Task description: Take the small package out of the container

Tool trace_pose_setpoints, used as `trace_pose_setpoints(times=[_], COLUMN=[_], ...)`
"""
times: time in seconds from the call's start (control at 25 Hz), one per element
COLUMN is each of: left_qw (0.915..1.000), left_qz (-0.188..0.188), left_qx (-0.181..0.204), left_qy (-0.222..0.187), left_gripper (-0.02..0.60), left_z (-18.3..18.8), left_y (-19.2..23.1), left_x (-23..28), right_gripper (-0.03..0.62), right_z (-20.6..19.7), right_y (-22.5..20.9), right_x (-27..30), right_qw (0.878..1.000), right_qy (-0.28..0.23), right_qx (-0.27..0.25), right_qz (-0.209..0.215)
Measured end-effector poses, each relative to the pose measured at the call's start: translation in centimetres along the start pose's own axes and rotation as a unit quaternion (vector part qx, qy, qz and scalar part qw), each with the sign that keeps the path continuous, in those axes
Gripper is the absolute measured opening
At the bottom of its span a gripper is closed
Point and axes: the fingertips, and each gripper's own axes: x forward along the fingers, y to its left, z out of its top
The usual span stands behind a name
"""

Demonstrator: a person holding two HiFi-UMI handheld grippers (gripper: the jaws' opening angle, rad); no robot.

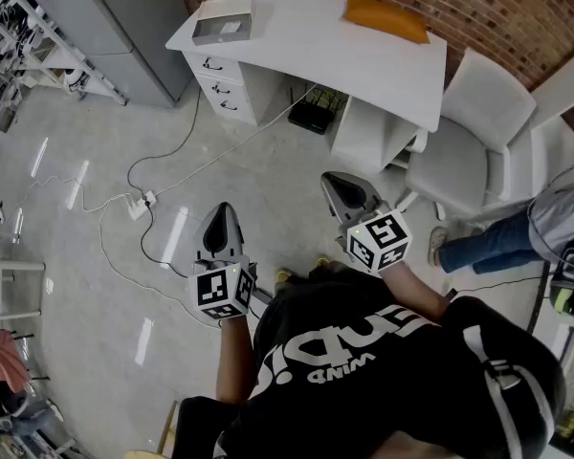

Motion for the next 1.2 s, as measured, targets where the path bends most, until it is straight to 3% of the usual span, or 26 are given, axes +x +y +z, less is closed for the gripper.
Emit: trace_pose_setpoints(times=[0.44,0.6,1.2], left_qw=[0.9998,0.9999,0.9991], left_qz=[-0.008,-0.016,-0.040], left_qx=[-0.013,0.000,-0.008], left_qy=[0.011,0.006,0.007], left_gripper=[0.006,0.006,0.006], left_z=[-0.5,-0.3,-1.3], left_y=[0.2,1.0,5.3], left_x=[0.5,0.5,-0.2], right_gripper=[-0.002,-0.002,-0.002], right_z=[-0.8,-0.8,-2.6], right_y=[0.3,1.0,3.8], right_x=[0.5,0.6,1.5], right_qw=[1.000,1.000,0.998], right_qy=[0.004,0.002,0.000], right_qx=[0.003,0.008,0.006], right_qz=[-0.003,-0.015,-0.058])
